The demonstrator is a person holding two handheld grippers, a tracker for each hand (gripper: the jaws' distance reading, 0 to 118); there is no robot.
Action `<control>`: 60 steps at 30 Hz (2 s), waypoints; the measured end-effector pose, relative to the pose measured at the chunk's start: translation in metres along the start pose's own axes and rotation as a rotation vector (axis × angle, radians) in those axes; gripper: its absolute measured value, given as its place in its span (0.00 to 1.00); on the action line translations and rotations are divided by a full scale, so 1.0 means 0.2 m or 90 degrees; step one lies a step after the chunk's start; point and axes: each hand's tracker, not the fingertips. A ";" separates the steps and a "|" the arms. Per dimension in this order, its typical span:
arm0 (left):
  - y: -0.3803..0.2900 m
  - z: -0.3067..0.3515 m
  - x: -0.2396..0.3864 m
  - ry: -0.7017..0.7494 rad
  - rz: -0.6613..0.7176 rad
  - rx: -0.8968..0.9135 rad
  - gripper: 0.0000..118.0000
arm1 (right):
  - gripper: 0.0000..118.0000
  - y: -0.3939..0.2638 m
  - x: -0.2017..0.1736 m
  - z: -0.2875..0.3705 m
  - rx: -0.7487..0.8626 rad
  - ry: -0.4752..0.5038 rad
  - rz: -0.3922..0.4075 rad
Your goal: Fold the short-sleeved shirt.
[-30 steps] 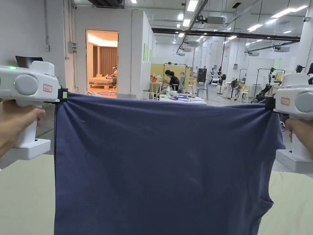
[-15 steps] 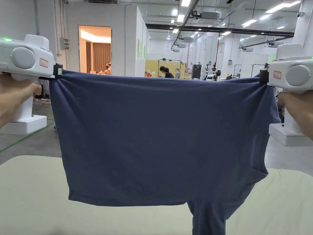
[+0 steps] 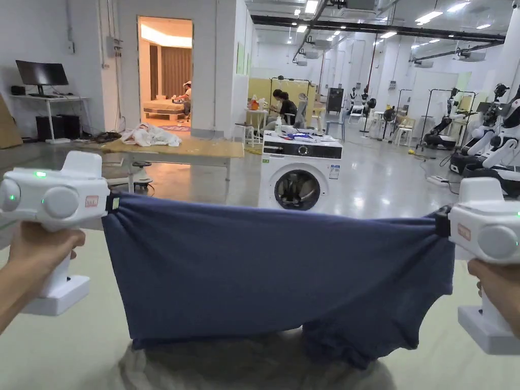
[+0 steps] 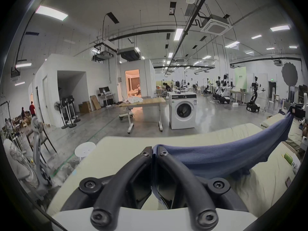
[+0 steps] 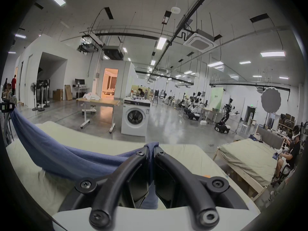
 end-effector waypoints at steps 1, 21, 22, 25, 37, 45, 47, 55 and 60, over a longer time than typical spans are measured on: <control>-0.08 0.03 0.00 -0.010 0.004 -0.011 0.00 | 0.03 -0.07 -0.01 0.05 -0.012 0.001 0.007; -0.90 0.96 -0.13 -0.054 0.072 -0.025 0.00 | 0.03 -0.98 0.04 1.02 -0.120 0.017 0.029; -0.94 1.00 -0.14 -0.052 0.079 -0.024 0.00 | 0.03 -1.01 0.04 1.07 -0.124 0.018 0.032; -1.04 1.10 -0.17 -0.045 0.079 -0.025 0.00 | 0.03 -1.07 0.04 1.19 -0.146 0.025 0.029; -1.59 1.27 -0.16 -0.033 0.066 -0.159 0.00 | 0.03 -1.50 -0.06 1.38 -0.280 0.044 0.061; -1.89 1.18 -0.16 -0.025 0.032 -0.291 0.00 | 0.03 -1.83 -0.13 1.36 -0.378 0.052 0.061; -1.95 1.19 -0.13 -0.023 0.028 -0.292 0.00 | 0.04 -1.90 -0.14 1.36 -0.396 0.047 0.033; -1.92 1.29 -0.02 0.004 0.014 -0.287 0.16 | 0.37 -1.87 -0.16 1.37 -0.368 0.019 0.015; -1.76 1.35 0.05 0.009 0.019 -0.190 0.38 | 0.66 -1.68 -0.19 1.39 -0.253 0.008 -0.024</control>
